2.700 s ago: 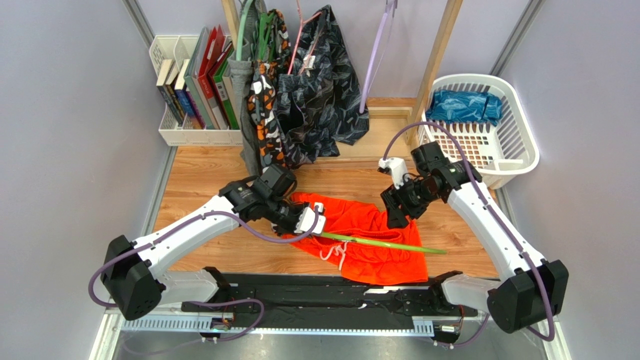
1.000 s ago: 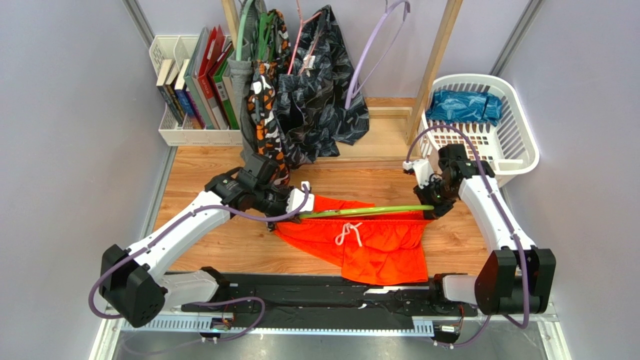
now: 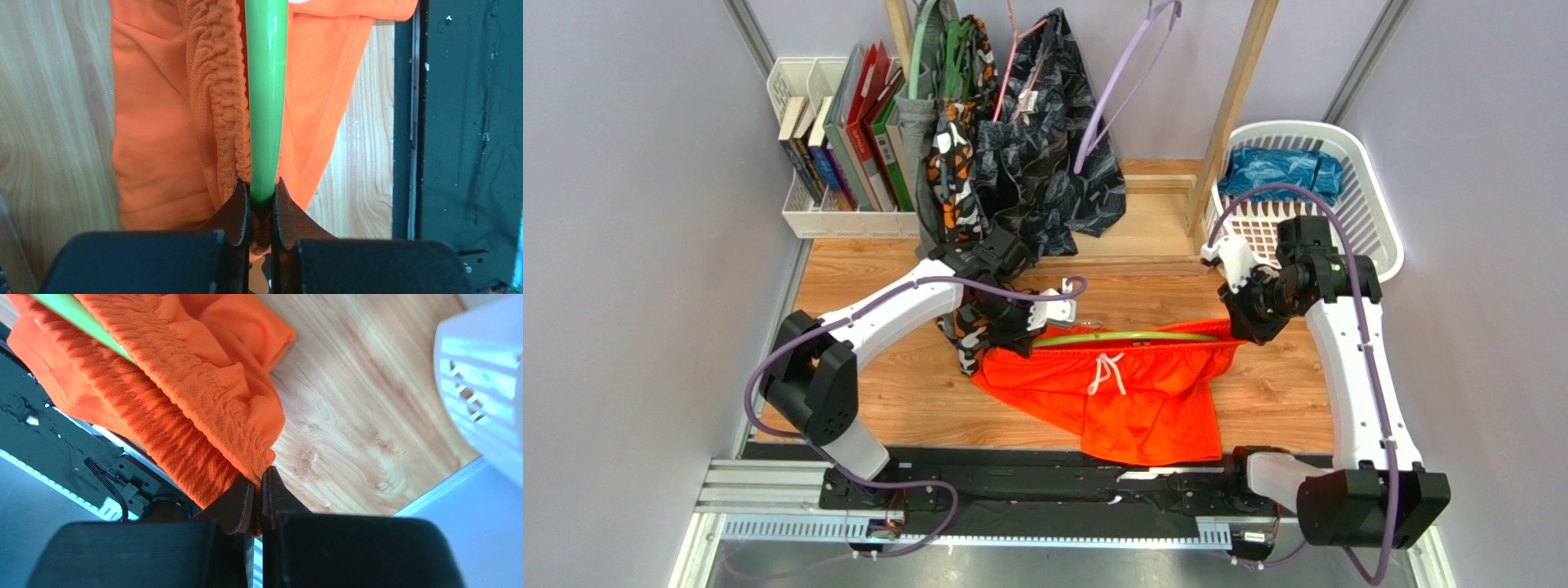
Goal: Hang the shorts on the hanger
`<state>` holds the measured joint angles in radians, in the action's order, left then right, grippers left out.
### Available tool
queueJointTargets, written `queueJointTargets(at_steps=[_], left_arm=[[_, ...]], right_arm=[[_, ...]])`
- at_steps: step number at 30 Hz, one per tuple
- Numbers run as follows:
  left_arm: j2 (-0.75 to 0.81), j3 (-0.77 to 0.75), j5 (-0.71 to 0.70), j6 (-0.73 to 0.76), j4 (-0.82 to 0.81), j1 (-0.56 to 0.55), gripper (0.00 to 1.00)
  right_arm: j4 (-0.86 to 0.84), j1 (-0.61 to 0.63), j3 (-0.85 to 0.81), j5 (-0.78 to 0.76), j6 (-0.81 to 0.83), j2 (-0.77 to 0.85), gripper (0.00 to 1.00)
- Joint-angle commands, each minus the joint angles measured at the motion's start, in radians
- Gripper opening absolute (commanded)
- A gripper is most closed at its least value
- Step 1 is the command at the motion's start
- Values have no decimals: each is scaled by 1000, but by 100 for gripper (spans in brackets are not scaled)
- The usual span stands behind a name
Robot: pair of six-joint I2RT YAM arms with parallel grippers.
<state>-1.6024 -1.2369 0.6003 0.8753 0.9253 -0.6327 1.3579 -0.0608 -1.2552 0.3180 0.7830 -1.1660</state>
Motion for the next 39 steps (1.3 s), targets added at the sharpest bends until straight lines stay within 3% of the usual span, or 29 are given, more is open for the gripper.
queueJointTargets(at_steps=[1,5,6,7,8,10,11,13,24,27,32,39], left_arm=[[-25,-51,-238,-99,253,-19,0],[-18,-108,-148,-128,277,-19,0],[5,-114,-133,-131,280,-21,0],[18,-124,-100,-131,288,-21,0],[34,-128,-85,-128,294,-21,0],[74,-144,-53,-122,313,-19,0],[90,-151,-48,-121,320,-21,0],[99,-188,-33,-116,348,-19,0],[76,-372,-54,-22,509,-81,0],[58,-415,-50,-38,523,-96,0],[39,-478,18,-75,532,-96,0],[30,-562,84,-56,564,-127,0]], right_arm=[[0,51,-82,-232,12,54,0],[14,136,-84,-237,-27,55,0],[18,142,-87,-235,-31,46,4],[32,145,-92,-228,-34,42,11],[41,145,-102,-217,-36,34,28],[70,144,-145,-169,-41,20,47],[73,144,-159,-133,-37,19,62],[82,145,-208,-82,-24,17,71],[80,148,-366,468,169,113,80],[104,183,-371,484,216,141,82],[101,220,-330,558,214,187,78],[-213,407,-86,570,58,299,75]])
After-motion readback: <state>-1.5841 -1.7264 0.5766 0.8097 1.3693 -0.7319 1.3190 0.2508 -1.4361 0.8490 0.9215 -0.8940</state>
